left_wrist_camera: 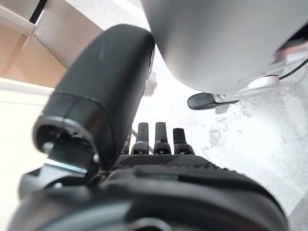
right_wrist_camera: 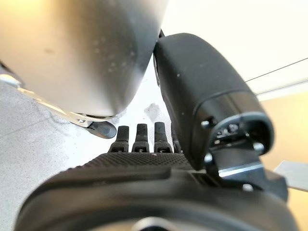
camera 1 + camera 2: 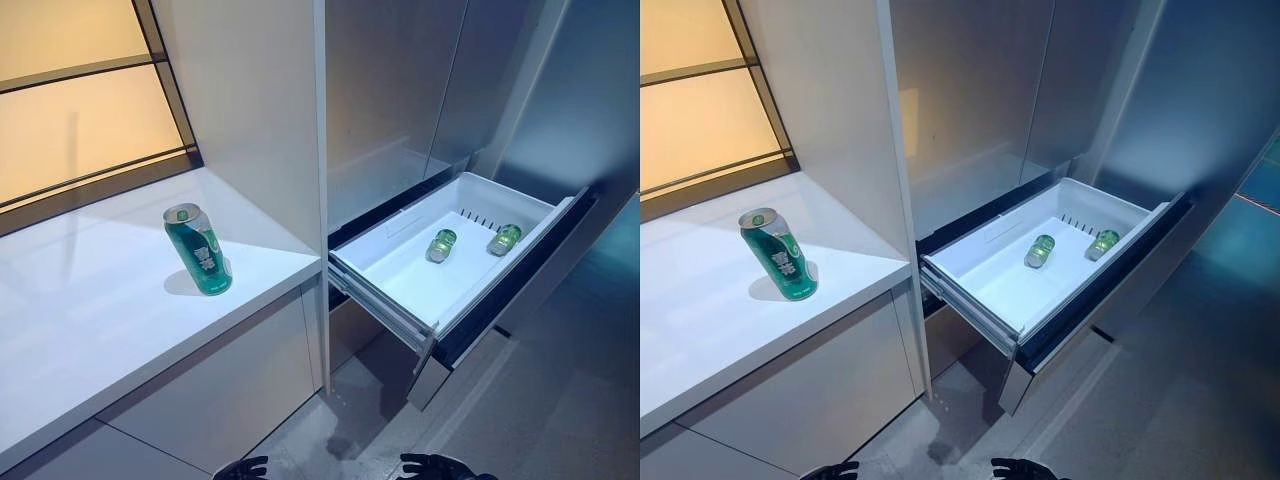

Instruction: Put drinks into fridge and close the fridge

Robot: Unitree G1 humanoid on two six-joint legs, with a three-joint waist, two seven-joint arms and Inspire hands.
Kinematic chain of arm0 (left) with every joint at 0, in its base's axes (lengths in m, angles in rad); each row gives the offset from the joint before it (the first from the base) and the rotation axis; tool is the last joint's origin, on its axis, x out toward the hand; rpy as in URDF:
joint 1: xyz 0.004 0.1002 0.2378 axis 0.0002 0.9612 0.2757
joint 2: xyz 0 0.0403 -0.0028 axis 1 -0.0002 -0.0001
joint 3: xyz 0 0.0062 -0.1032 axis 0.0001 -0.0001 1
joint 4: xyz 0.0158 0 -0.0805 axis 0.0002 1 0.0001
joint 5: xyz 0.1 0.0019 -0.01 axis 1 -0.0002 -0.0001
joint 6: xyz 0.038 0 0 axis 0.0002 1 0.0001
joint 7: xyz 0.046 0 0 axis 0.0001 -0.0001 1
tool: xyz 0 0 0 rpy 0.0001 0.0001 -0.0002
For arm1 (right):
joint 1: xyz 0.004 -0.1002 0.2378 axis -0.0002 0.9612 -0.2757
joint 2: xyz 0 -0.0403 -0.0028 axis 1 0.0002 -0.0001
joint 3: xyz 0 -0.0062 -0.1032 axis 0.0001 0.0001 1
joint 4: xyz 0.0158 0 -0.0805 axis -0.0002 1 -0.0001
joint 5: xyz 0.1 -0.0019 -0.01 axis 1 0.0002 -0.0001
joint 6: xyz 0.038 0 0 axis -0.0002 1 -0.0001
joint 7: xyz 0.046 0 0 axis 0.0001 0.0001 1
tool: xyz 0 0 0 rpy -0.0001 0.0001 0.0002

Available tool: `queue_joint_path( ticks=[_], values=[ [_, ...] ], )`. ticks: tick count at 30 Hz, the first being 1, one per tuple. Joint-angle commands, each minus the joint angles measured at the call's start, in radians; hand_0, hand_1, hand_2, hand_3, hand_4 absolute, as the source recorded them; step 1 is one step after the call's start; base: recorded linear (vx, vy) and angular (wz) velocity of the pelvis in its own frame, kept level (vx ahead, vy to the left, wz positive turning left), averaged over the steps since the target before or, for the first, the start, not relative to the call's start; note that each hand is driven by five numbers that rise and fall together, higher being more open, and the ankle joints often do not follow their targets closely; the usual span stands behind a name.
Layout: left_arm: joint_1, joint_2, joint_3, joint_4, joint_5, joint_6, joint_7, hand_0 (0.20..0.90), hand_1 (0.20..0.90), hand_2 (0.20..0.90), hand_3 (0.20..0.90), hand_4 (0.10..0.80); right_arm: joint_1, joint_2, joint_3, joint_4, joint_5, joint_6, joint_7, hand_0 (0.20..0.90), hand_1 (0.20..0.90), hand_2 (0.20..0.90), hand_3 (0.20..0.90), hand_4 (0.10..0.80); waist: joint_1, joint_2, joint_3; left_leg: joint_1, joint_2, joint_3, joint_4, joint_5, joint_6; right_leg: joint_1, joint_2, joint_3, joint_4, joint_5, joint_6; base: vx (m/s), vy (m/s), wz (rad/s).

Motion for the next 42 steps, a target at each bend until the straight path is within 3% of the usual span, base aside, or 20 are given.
queue_joint_path(
  ticks=[1, 6, 9, 14, 17, 22, 25, 27, 30, 32, 36, 40, 42],
  values=[
    [-0.052, -0.020, -0.007, 0.042, 0.043, -0.056, -0.003, 0.900, 0.900, 0.900, 0.900, 0.800, -0.043, -0.006, 0.042, 0.070, -0.025, -0.029, 0.026, 0.900, 0.900, 0.900, 0.900, 0.800, 0.012, -0.001, 0.021, -0.020, -0.025, 0.065, 0.062, -0.082, 0.006, -0.021, -0.010, -0.015, 0.091, -0.100, 0.035, 0.000, 0.000, 0.00],
    [-0.052, -0.019, -0.003, 0.042, 0.043, -0.076, 0.003, 0.900, 0.900, 0.900, 0.900, 0.800, -0.045, -0.008, 0.041, 0.071, -0.028, -0.028, 0.027, 0.900, 0.900, 0.900, 0.900, 0.800, 0.013, 0.000, 0.020, -0.020, -0.026, 0.065, 0.062, -0.082, 0.007, -0.021, -0.011, -0.015, 0.092, -0.100, 0.035, 0.000, 0.000, 0.00],
    [-0.057, -0.013, -0.016, 0.031, 0.057, -0.155, 0.010, 0.900, 0.900, 0.900, 0.900, 0.800, -0.048, -0.011, 0.045, 0.077, -0.032, -0.030, 0.029, 0.900, 0.900, 0.900, 0.900, 0.800, 0.013, 0.003, 0.020, -0.020, -0.025, 0.065, 0.060, -0.079, 0.006, -0.022, -0.010, -0.014, 0.092, -0.100, 0.035, 0.000, 0.000, 0.00],
    [-0.089, 0.016, -0.098, -0.116, 0.013, -0.390, -0.082, 0.900, 0.900, 0.900, 0.900, 0.800, -0.063, -0.033, 0.058, 0.053, -0.032, -0.012, 0.041, 0.900, 0.900, 0.900, 0.900, 0.800, 0.013, 0.011, 0.029, -0.027, -0.023, 0.064, 0.061, -0.077, 0.004, -0.030, -0.010, -0.012, 0.096, -0.099, 0.038, -0.021, 0.009, 0.00],
    [-0.112, 0.044, -0.127, -0.267, -0.083, -0.413, -0.184, 0.900, 0.900, 0.900, 0.900, 0.800, -0.073, -0.051, 0.057, 0.042, -0.031, -0.002, 0.053, 0.900, 0.900, 0.900, 0.900, 0.800, 0.017, 0.019, 0.035, -0.031, -0.023, 0.061, 0.058, -0.074, 0.006, -0.036, -0.008, -0.011, 0.098, -0.097, 0.038, -0.043, 0.022, 0.00],
    [-0.148, 0.109, -0.159, -0.576, -0.300, -0.365, -0.419, 0.900, 0.900, 0.900, 0.900, 0.800, -0.082, -0.067, 0.053, 0.032, -0.032, 0.008, 0.062, 0.900, 0.900, 0.900, 0.900, 0.800, 0.024, 0.030, 0.039, -0.034, -0.024, 0.050, 0.053, -0.069, 0.011, -0.042, -0.006, -0.007, 0.101, -0.095, 0.038, -0.007, 0.004, 0.00],
    [-0.184, 0.154, -0.141, -0.741, -0.448, -0.320, -0.525, 0.900, 0.900, 0.900, 0.900, 0.800, -0.083, -0.068, 0.057, 0.032, -0.026, 0.007, 0.059, 0.900, 0.900, 0.900, 0.900, 0.800, 0.027, 0.033, 0.038, -0.034, -0.025, 0.045, 0.048, -0.066, 0.011, -0.043, -0.005, -0.005, 0.101, -0.093, 0.039, 0.000, 0.000, 0.00],
    [-0.212, 0.190, -0.104, -0.896, -0.562, -0.248, -0.561, 0.900, 0.900, 0.900, 0.900, 0.800, -0.077, -0.066, 0.058, 0.033, -0.021, -0.002, 0.053, 0.900, 0.900, 0.900, 0.900, 0.800, 0.031, 0.033, 0.037, -0.034, -0.026, 0.041, 0.044, -0.065, 0.013, -0.044, -0.006, -0.005, 0.099, -0.092, 0.039, 0.000, 0.000, 0.00],
    [-0.246, 0.223, -0.027, -1.121, -0.710, -0.177, -0.530, 0.900, 0.900, 0.900, 0.900, 0.800, -0.065, -0.058, 0.057, 0.043, -0.024, -0.019, 0.045, 0.900, 0.900, 0.900, 0.900, 0.800, 0.036, 0.031, 0.032, -0.031, -0.027, 0.034, 0.036, -0.067, 0.016, -0.041, -0.005, -0.004, 0.096, -0.095, 0.038, 0.000, 0.000, 0.00],
    [-0.261, 0.226, 0.024, -1.225, -0.791, -0.179, -0.470, 0.900, 0.900, 0.900, 0.900, 0.800, -0.054, -0.048, 0.053, 0.056, -0.031, -0.036, 0.037, 0.900, 0.900, 0.900, 0.900, 0.800, 0.039, 0.028, 0.027, -0.027, -0.028, 0.030, 0.032, -0.069, 0.019, -0.037, -0.005, -0.003, 0.093, -0.098, 0.038, 0.000, 0.000, 0.00],
    [-0.276, 0.222, 0.115, -1.373, -0.833, -0.282, -0.340, 0.900, 0.900, 0.900, 0.900, 0.800, -0.028, -0.022, 0.056, 0.078, -0.042, -0.067, 0.018, 0.900, 0.900, 0.900, 0.900, 0.800, 0.049, 0.021, 0.015, -0.018, -0.030, 0.017, 0.025, -0.076, 0.024, -0.024, -0.003, -0.002, 0.087, -0.107, 0.034, 0.008, -0.007, 0.00],
    [-0.284, 0.230, 0.171, -1.451, -0.744, -0.431, -0.207, 0.900, 0.900, 0.900, 0.900, 0.800, -0.012, 0.004, 0.079, 0.093, -0.042, -0.083, -0.003, 0.900, 0.900, 0.900, 0.900, 0.800, 0.058, 0.019, 0.001, -0.008, -0.032, 0.002, 0.017, -0.078, 0.024, -0.009, 0.001, -0.005, 0.084, -0.118, 0.030, 0.025, -0.007, 0.04],
    [-0.301, 0.230, 0.182, -1.469, -0.694, -0.459, -0.160, 0.900, 0.900, 0.900, 0.900, 0.800, -0.009, 0.010, 0.094, 0.097, -0.049, -0.082, -0.008, 0.900, 0.900, 0.900, 0.900, 0.800, 0.058, 0.018, -0.003, -0.003, -0.030, 0.001, 0.015, -0.079, 0.022, -0.005, 0.002, -0.008, 0.084, -0.121, 0.029, 0.027, 0.002, 0.04]
  ],
)
